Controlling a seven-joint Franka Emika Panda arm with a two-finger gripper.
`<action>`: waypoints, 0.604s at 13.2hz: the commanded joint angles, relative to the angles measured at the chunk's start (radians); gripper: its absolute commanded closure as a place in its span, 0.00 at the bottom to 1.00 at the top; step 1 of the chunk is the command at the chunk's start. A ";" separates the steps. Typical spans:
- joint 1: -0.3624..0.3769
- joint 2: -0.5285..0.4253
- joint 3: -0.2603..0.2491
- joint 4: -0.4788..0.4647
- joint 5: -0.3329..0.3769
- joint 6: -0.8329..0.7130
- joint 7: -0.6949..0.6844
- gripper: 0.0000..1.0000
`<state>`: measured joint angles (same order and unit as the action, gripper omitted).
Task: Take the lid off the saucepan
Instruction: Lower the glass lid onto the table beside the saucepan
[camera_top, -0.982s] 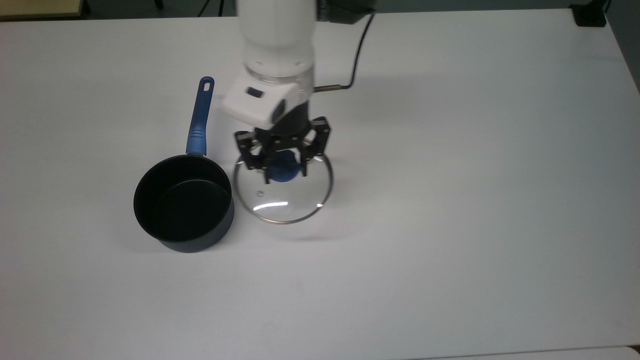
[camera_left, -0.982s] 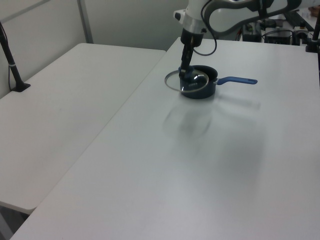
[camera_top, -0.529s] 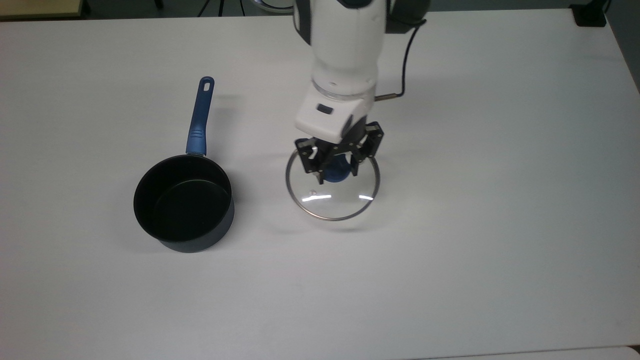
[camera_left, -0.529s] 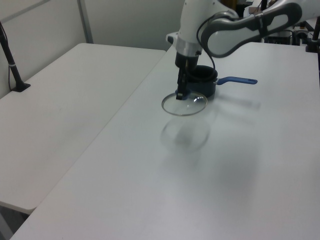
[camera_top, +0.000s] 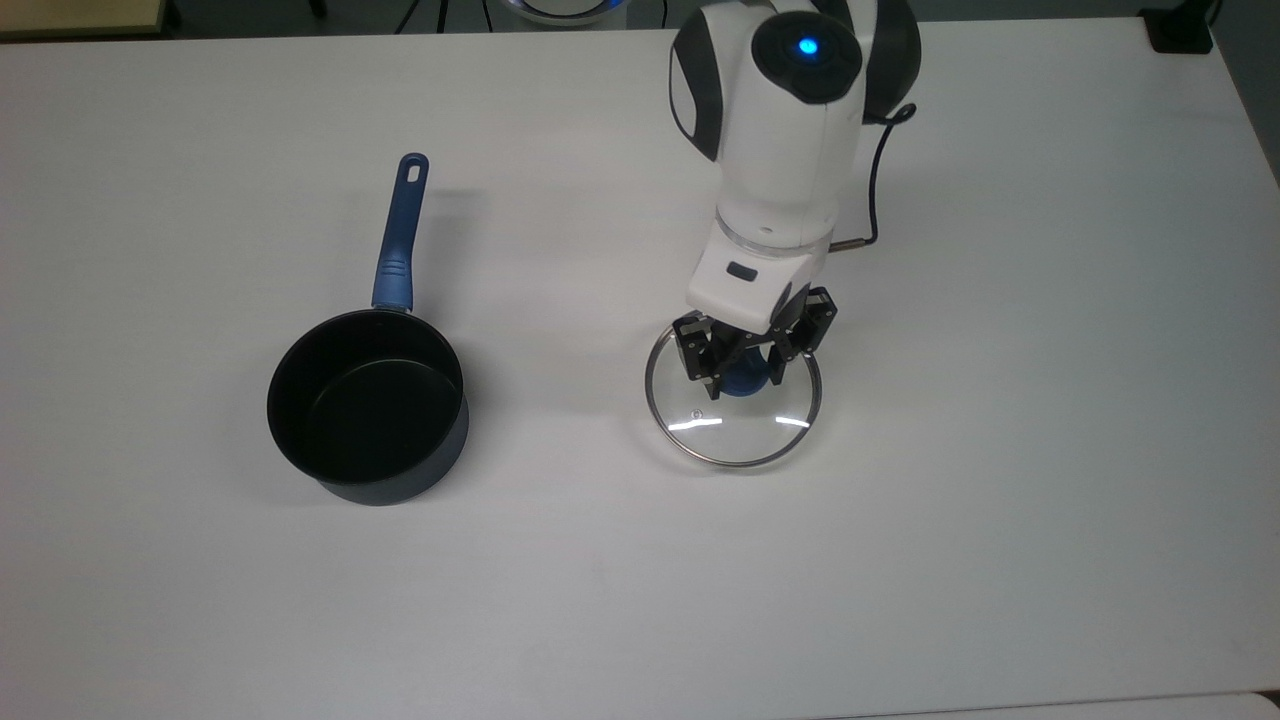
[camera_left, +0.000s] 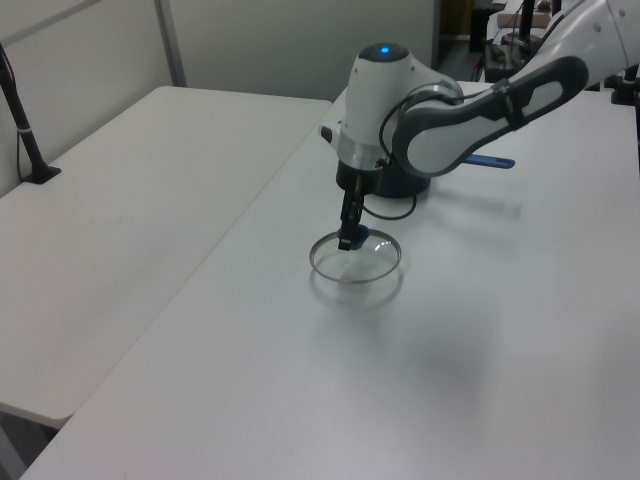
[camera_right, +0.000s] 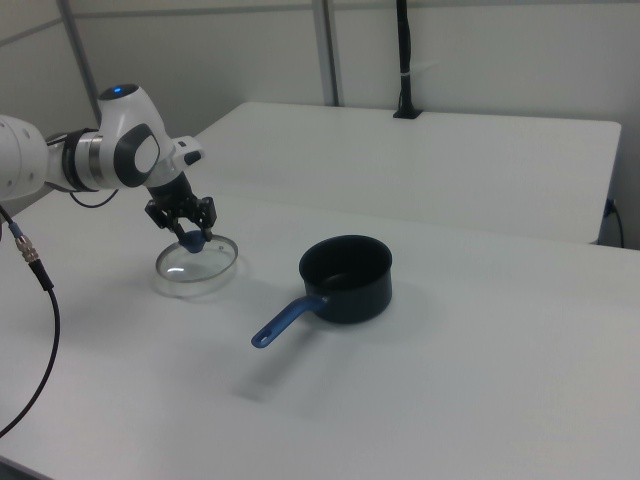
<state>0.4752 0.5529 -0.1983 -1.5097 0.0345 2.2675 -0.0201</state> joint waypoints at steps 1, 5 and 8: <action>0.043 0.030 -0.026 -0.006 0.001 0.047 0.060 0.65; 0.052 0.048 -0.026 -0.004 -0.005 0.067 0.072 0.64; 0.052 0.055 -0.027 -0.003 -0.005 0.066 0.121 0.05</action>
<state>0.5042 0.6000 -0.1996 -1.5082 0.0292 2.3156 0.0388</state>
